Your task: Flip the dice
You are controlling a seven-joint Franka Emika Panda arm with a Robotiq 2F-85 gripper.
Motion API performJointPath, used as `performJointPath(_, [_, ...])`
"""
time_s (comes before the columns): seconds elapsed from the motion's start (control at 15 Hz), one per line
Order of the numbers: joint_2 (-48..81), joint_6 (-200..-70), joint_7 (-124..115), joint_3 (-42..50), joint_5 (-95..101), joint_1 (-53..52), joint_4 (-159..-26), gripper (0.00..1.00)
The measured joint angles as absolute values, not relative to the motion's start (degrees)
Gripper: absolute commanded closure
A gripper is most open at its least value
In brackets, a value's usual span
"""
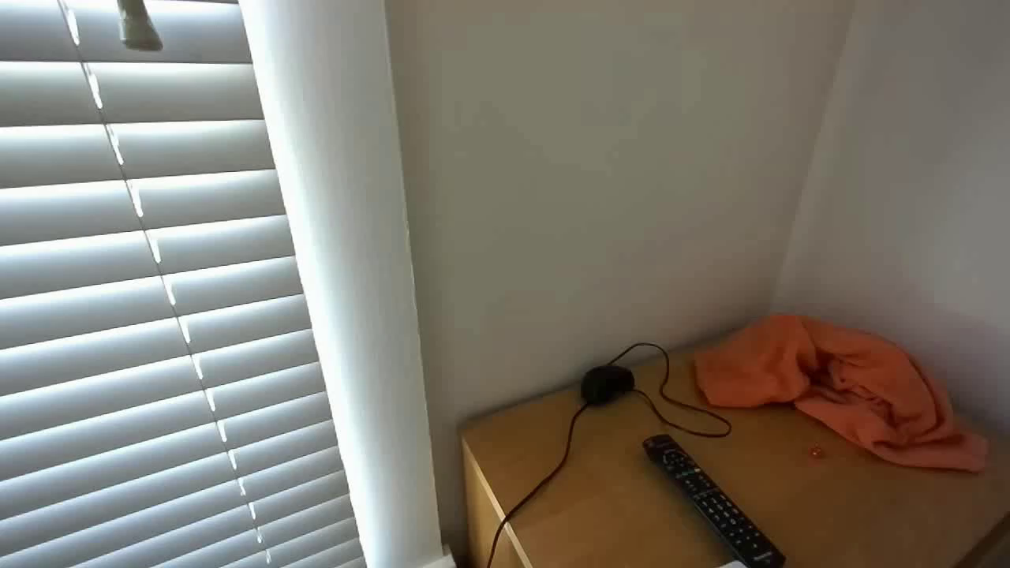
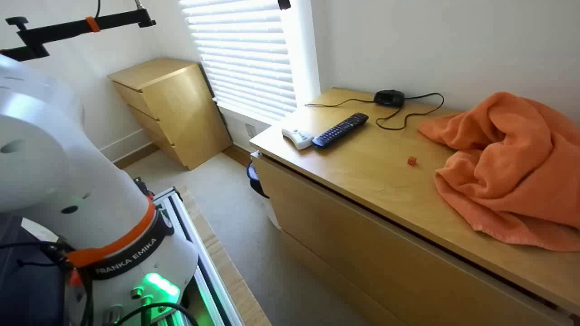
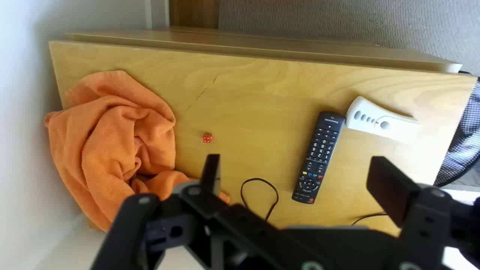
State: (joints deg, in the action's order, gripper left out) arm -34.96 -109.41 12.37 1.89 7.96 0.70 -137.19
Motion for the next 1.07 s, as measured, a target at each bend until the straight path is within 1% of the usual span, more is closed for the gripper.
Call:
performJointPath(0.73, [-34.5,-109.4,10.3,1.9,8.1,1.0,-136.7,0.00])
performJointPath(1.07, [-26.3,-110.5,1.3,3.7,8.0,5.5,-134.2,0.00])
